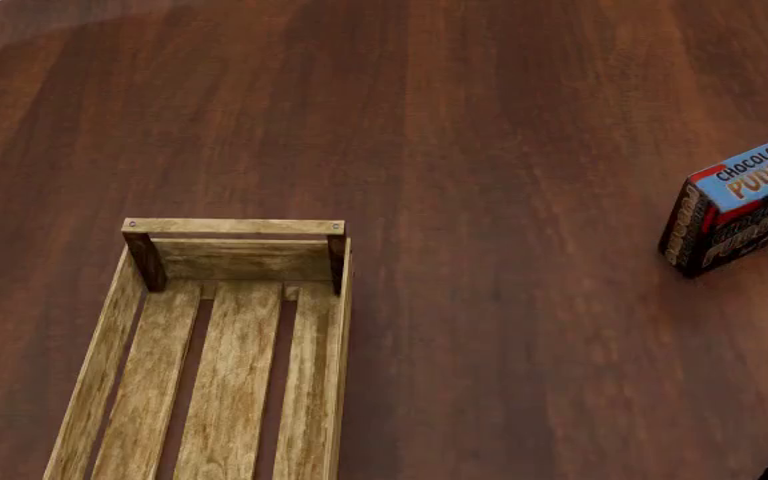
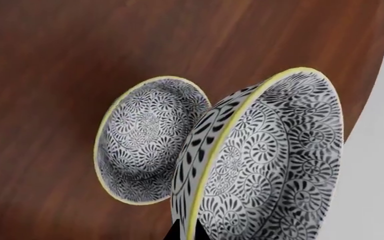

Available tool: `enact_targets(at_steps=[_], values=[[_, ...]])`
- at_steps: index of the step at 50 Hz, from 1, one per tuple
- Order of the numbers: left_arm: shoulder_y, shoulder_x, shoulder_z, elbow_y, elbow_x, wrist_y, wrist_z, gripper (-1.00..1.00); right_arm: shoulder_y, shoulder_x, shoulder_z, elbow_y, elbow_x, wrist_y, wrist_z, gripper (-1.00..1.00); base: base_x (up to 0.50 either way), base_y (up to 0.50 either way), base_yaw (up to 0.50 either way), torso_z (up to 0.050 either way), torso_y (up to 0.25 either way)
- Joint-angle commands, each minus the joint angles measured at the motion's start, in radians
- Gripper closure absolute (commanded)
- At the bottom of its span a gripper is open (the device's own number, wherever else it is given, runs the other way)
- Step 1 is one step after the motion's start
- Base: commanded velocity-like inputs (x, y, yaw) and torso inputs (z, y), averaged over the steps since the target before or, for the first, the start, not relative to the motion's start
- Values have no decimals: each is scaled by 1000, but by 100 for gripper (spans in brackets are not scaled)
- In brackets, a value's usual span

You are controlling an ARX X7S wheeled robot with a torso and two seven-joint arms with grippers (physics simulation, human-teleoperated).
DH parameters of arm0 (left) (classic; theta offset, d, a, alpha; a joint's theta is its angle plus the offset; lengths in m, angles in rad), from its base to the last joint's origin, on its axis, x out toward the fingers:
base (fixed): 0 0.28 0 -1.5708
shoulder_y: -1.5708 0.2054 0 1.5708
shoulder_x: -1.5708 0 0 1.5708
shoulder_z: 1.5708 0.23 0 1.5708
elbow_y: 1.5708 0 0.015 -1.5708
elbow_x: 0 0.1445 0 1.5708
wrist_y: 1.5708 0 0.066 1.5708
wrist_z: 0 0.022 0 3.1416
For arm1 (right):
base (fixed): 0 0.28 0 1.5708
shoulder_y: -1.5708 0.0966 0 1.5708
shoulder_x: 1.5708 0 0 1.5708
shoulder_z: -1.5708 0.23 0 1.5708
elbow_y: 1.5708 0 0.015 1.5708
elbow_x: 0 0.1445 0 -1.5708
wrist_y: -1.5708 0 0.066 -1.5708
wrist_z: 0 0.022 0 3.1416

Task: Stack the left bowl on the right bowl and place them in the tray.

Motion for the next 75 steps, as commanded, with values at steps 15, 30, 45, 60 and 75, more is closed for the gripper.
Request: enact_targets(at_steps=[15,30,45,60,75], values=[[4,0,-24,14,-21,-32,0,-100,-244,84,47,34,-345,-63,-206,100,0,0,0,0,0],[12,0,-32,13,-24,-37,0,-100,-359,44,63,89,-516,-105,-348,100,0,0,0,0,0],[36,0,-23,0,-11,-18,0,-100,-471,-26,67,153,-635,-180,-452,100,0,0,0,0,0],[44,0,-30,2,-12,-22,0,-100,-543,-42,60,179,-692,-232,-496,100,0,0,0,0,0],[40,0,-50,8,-31,-38,0,-100,-566,-37,60,177,-697,-254,-508,-100,0,0,0,0,0]])
